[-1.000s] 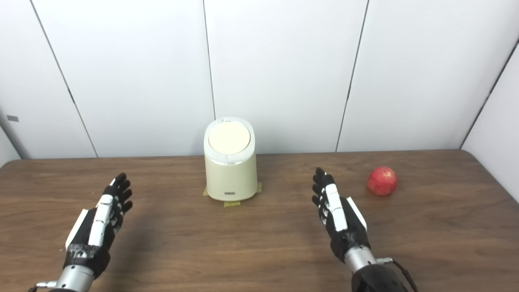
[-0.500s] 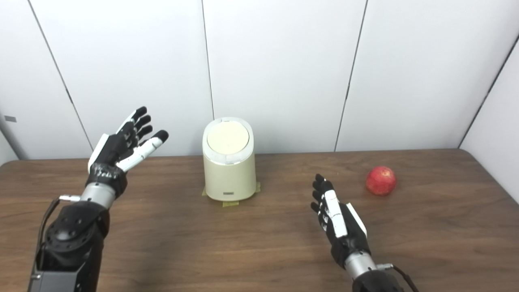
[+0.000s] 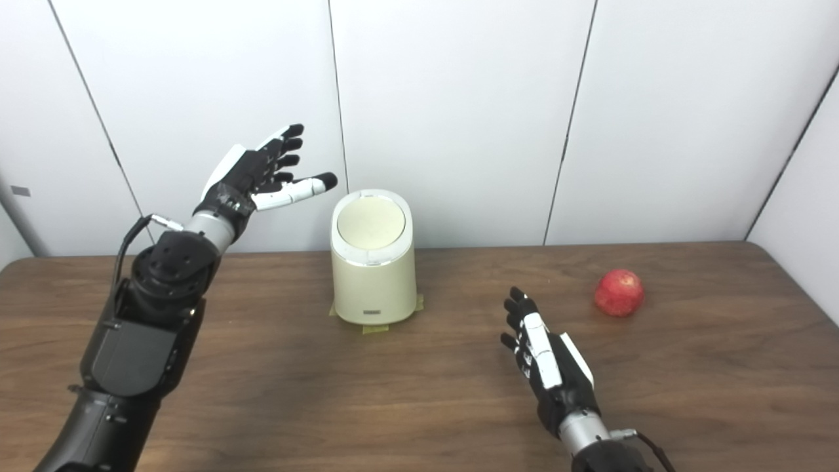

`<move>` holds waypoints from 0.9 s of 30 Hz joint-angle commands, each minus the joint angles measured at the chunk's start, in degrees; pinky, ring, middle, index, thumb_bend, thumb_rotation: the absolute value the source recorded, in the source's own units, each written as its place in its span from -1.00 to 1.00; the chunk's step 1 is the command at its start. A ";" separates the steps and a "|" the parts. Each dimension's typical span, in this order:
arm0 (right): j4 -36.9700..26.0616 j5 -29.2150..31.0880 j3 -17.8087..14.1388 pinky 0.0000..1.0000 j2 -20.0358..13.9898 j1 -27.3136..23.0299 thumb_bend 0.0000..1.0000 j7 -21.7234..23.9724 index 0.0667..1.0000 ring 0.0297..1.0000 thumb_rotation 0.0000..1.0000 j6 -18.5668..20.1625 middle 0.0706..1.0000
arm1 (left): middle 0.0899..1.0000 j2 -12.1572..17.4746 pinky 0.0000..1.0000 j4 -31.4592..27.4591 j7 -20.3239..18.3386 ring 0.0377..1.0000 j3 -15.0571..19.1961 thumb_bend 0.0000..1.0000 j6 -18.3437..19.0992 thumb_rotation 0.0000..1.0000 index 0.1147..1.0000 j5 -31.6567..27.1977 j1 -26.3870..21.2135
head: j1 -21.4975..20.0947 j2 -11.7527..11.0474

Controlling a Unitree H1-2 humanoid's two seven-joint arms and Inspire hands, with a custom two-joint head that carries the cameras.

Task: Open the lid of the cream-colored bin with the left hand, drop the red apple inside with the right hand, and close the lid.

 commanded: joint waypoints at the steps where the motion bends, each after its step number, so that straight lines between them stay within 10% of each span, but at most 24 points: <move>1: -1.36 -0.03 0.12 0.90 -0.49 -1.28 0.19 0.42 0.96 0.99 1.00 -2.33 0.95 | 0.85 0.52 0.66 1.54 0.71 0.80 -0.73 0.68 -1.81 -0.55 0.90 2.12 -5.21 | -0.15 0.11; 20: -2.66 -1.65 0.30 0.81 1.33 -2.09 0.17 -1.62 0.88 0.92 1.00 -0.40 0.86 | 0.79 1.75 0.35 14.05 -1.35 0.67 -11.72 0.77 -4.41 -1.00 0.74 14.59 -14.58 | -0.71 0.87; 27: -2.43 -1.79 0.59 0.82 1.48 -2.48 0.13 -1.55 0.86 0.91 1.00 -0.88 0.85 | 0.77 0.99 0.57 16.47 -0.39 0.74 -12.93 0.81 -7.04 -1.00 0.69 17.72 -14.80 | -1.26 1.17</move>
